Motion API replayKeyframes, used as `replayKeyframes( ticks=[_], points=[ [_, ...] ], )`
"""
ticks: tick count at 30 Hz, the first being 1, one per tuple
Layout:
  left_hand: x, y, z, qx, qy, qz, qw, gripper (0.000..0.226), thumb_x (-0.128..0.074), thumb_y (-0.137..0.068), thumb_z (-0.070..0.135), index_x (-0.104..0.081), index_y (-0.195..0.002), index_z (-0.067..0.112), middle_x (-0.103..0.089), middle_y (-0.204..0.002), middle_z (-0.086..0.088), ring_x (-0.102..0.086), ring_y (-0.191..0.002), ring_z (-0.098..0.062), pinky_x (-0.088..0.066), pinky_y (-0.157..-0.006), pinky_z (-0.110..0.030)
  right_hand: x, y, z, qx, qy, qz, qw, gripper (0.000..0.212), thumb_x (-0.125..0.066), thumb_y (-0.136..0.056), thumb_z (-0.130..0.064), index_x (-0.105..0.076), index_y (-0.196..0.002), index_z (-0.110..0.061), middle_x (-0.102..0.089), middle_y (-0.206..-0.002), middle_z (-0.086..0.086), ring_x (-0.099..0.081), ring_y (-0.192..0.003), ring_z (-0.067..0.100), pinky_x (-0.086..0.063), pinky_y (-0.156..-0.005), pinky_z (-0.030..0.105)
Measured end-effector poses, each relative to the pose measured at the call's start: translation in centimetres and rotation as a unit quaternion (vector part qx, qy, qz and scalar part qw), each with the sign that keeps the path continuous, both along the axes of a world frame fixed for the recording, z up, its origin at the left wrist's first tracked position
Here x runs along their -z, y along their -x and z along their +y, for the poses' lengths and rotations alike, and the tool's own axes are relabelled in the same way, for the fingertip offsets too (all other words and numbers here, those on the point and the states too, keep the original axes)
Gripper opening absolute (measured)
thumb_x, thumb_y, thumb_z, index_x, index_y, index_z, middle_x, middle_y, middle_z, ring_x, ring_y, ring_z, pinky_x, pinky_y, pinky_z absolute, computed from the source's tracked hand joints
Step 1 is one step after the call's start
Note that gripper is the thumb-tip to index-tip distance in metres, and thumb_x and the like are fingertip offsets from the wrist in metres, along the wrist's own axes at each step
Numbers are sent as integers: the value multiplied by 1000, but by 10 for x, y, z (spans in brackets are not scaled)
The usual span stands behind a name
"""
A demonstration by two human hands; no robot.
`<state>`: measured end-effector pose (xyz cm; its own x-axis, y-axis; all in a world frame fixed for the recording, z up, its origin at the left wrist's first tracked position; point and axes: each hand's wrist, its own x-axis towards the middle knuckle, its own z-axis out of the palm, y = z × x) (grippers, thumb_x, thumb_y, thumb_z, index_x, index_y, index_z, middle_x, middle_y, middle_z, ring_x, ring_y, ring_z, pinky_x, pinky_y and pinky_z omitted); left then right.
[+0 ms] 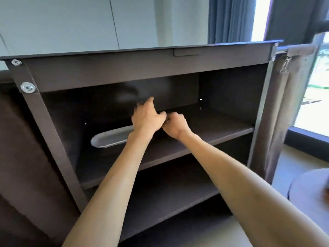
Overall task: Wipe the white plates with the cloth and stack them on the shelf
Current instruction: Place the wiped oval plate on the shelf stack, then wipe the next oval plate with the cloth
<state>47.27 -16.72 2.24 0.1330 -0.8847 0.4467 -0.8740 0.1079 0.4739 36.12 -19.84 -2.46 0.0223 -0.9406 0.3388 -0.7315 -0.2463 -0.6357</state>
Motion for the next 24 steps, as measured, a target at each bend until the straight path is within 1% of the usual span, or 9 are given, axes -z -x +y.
replayKeyframes(
  ticks=[2, 4, 8, 12, 15, 17, 20, 22, 24],
  points=[
    [4, 52, 14, 87, 28, 28, 995, 63, -68, -94, 37, -45, -150, 21, -53, -144, -13, -52, -132, -34, -45, -103, -46, -1, 53, 30, 49, 18, -9, 999, 17, -55, -89, -19, -61, -74, -22, -67, -87, 10, -64, -88, 37, -45, -68, 34],
    [14, 102, 32, 163, 44, 63, 984, 52, -67, -95, 30, -53, -144, 20, -57, -138, -12, -59, -122, -32, -48, -97, -44, 8, 114, 66, 124, 36, -12, 991, 17, -56, -89, -18, -70, -79, -20, -70, -82, 5, -67, -82, 31, -52, -69, 34],
    [41, 188, 66, 267, 21, 139, 953, 33, -65, -94, 21, -66, -127, 18, -68, -123, -8, -66, -108, -29, -53, -93, -42, 34, 221, 155, 289, 49, -24, 956, 23, -55, -90, -18, -78, -92, -19, -75, -91, 6, -69, -83, 27, -57, -78, 36],
    [80, 270, 97, 329, -102, 147, 927, 19, -64, -92, 17, -71, -110, 17, -72, -109, -7, -64, -108, -29, -51, -88, -32, 71, 306, 258, 419, -129, 11, 899, 24, -59, -91, -19, -74, -109, -13, -71, -111, 15, -65, -108, 35, -49, -86, 34],
    [117, 331, 120, 368, -201, 167, 892, 20, -62, -91, 8, -75, -105, 12, -72, -108, -7, -63, -109, -25, -50, -93, -29, 115, 357, 327, 495, -227, 17, 839, 36, -61, -89, -37, -69, -116, -14, -65, -127, 16, -60, -121, 32, -49, -95, 34],
    [146, 360, 127, 372, -253, 178, 875, 13, -64, -87, 5, -75, -89, 12, -74, -98, -10, -68, -97, -28, -55, -88, -32, 137, 371, 356, 512, -276, 24, 813, 58, -60, -86, -59, -65, -124, -16, -58, -136, 16, -53, -129, 35, -46, -104, 38],
    [201, 403, 110, 343, -308, 186, 868, 13, -62, -71, 20, -64, -66, 8, -75, -86, -18, -73, -89, -37, -58, -76, -43, 154, 372, 376, 493, -334, 43, 803, 89, -59, -76, -81, -46, -145, -26, -41, -151, 15, -36, -141, 35, -33, -113, 47],
    [224, 430, 96, 327, -319, 209, 865, 21, -52, -58, 25, -60, -61, 6, -74, -88, -26, -72, -91, -46, -59, -78, -50, 160, 377, 370, 489, -349, 42, 798, 97, -60, -73, -84, -38, -149, -29, -34, -153, 16, -30, -143, 36, -29, -113, 51],
    [215, 441, 102, 311, -317, 239, 864, 22, -59, -65, 26, -64, -64, 4, -72, -96, -29, -70, -97, -47, -57, -78, -44, 166, 386, 356, 494, -346, 62, 795, 92, -62, -74, -80, -38, -147, -29, -34, -151, 16, -30, -141, 36, -31, -111, 52]
  ],
)
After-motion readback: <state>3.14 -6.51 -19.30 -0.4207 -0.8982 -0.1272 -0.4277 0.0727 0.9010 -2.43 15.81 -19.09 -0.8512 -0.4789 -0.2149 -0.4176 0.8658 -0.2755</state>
